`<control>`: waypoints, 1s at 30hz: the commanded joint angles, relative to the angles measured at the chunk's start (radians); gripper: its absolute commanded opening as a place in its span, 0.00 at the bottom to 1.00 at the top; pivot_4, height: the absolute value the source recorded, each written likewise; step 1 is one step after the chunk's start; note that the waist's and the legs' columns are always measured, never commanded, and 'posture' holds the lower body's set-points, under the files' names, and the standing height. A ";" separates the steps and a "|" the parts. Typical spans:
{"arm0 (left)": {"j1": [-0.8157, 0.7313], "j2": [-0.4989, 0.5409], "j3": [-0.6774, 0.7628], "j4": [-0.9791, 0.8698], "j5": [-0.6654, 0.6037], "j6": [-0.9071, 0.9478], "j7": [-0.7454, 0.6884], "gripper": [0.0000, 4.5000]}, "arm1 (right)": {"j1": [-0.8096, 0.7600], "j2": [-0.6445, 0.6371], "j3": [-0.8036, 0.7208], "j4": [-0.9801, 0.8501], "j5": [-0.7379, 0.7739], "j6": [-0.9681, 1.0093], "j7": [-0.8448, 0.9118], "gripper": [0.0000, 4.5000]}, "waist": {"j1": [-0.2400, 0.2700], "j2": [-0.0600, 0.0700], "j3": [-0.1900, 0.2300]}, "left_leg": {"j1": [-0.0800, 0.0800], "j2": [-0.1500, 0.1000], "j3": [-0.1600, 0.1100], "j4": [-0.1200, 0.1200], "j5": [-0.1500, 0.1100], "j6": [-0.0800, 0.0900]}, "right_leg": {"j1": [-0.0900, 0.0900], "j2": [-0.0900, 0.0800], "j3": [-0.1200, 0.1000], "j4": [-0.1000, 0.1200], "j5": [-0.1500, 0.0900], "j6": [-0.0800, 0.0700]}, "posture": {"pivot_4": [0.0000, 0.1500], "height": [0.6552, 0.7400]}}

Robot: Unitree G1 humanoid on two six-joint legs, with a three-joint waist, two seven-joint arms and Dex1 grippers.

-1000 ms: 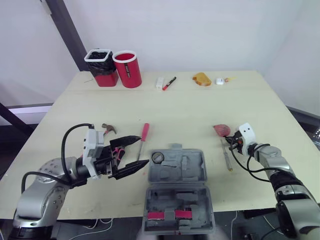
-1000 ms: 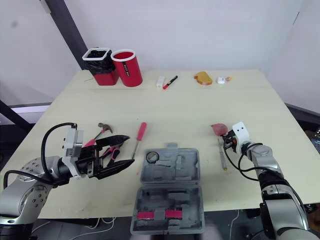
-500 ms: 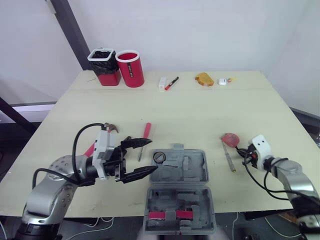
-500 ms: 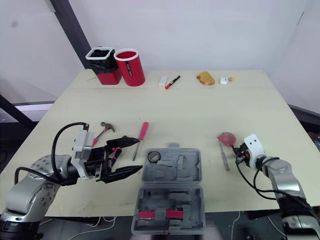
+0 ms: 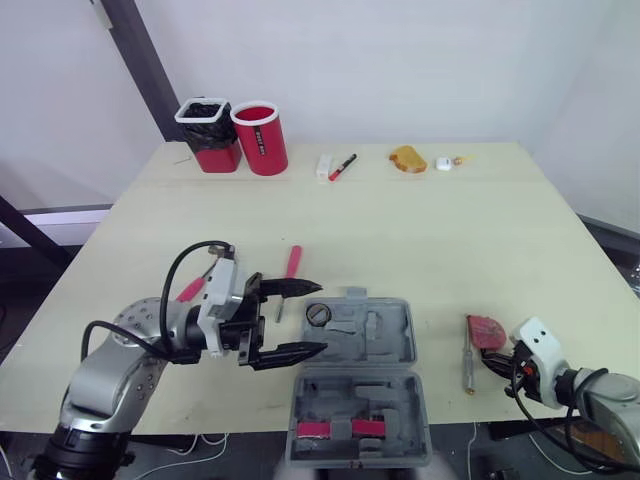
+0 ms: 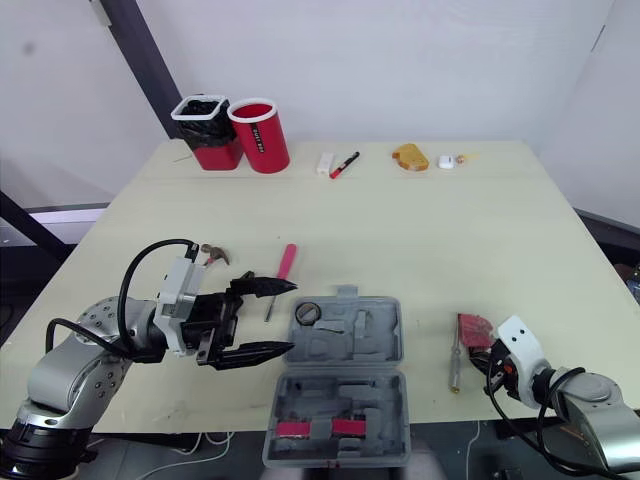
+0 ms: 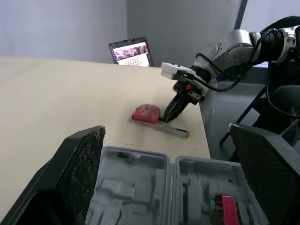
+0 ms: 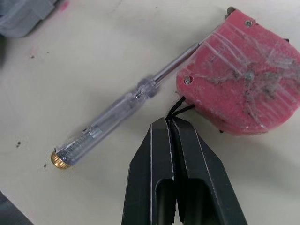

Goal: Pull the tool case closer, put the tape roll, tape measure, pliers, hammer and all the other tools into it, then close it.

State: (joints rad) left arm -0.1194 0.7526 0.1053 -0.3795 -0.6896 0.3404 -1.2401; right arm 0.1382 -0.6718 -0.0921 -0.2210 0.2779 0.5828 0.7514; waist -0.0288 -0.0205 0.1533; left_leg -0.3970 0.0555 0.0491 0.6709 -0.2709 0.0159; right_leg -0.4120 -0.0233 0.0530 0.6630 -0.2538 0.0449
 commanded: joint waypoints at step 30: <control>-0.021 0.004 -0.012 -0.022 -0.011 0.004 0.017 1.00 | 0.120 -0.068 -0.040 -0.036 0.069 0.008 0.074 0.01 | 0.016 0.000 0.000 | 0.000 0.000 -0.001 0.000 0.000 0.000 | 0.001 0.001 -0.001 0.000 0.000 0.000 | 1.00 1.00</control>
State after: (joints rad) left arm -0.1265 0.7520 0.0844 -0.3753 -0.6900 0.3483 -1.2174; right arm 0.2418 -0.7266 -0.1438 -0.2146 0.3276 0.5739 0.7994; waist -0.0130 -0.0205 0.1531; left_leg -0.3969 0.0559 0.0480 0.6708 -0.2709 0.0160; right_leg -0.4115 -0.0223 0.0524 0.6628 -0.2539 0.0448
